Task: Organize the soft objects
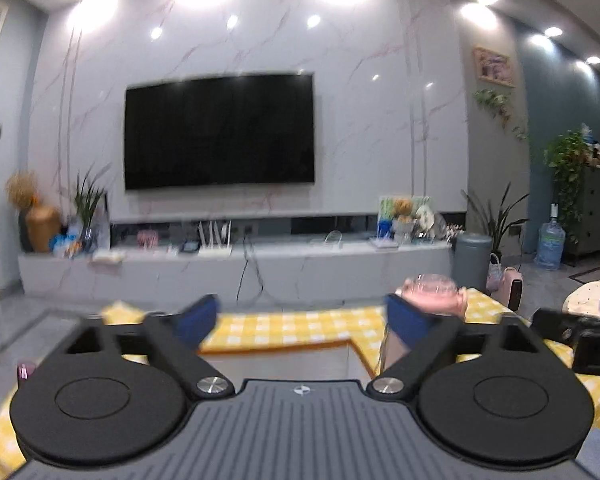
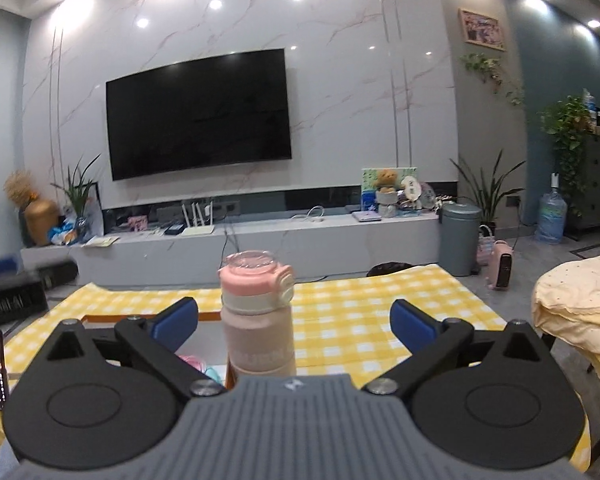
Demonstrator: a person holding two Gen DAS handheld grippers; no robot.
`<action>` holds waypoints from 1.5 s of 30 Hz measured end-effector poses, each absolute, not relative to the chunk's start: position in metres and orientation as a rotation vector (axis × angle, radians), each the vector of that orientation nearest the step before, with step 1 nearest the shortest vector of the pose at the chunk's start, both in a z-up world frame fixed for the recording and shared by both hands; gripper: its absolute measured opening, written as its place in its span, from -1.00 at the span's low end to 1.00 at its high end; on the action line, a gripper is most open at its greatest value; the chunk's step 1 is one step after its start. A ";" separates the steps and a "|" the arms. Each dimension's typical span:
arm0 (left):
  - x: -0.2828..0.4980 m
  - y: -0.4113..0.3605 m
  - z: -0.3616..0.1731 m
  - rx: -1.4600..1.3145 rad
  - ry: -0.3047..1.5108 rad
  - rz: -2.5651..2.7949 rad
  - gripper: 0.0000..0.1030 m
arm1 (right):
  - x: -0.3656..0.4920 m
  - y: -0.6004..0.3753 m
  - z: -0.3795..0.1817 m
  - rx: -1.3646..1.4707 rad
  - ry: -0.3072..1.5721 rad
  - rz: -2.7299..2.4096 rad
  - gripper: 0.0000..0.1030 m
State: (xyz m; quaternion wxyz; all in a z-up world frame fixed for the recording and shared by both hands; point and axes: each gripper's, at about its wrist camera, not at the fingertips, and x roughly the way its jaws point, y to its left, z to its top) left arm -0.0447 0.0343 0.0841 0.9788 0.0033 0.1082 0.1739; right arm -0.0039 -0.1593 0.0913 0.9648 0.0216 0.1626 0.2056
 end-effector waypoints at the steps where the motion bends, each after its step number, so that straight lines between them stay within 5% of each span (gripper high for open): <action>1: -0.044 0.036 0.082 -0.025 0.229 0.354 1.00 | -0.006 -0.159 0.092 0.038 0.322 0.413 0.94; 45: -0.017 0.043 0.003 -0.026 0.591 0.364 1.00 | 0.042 -0.129 0.016 -0.128 0.635 0.398 0.95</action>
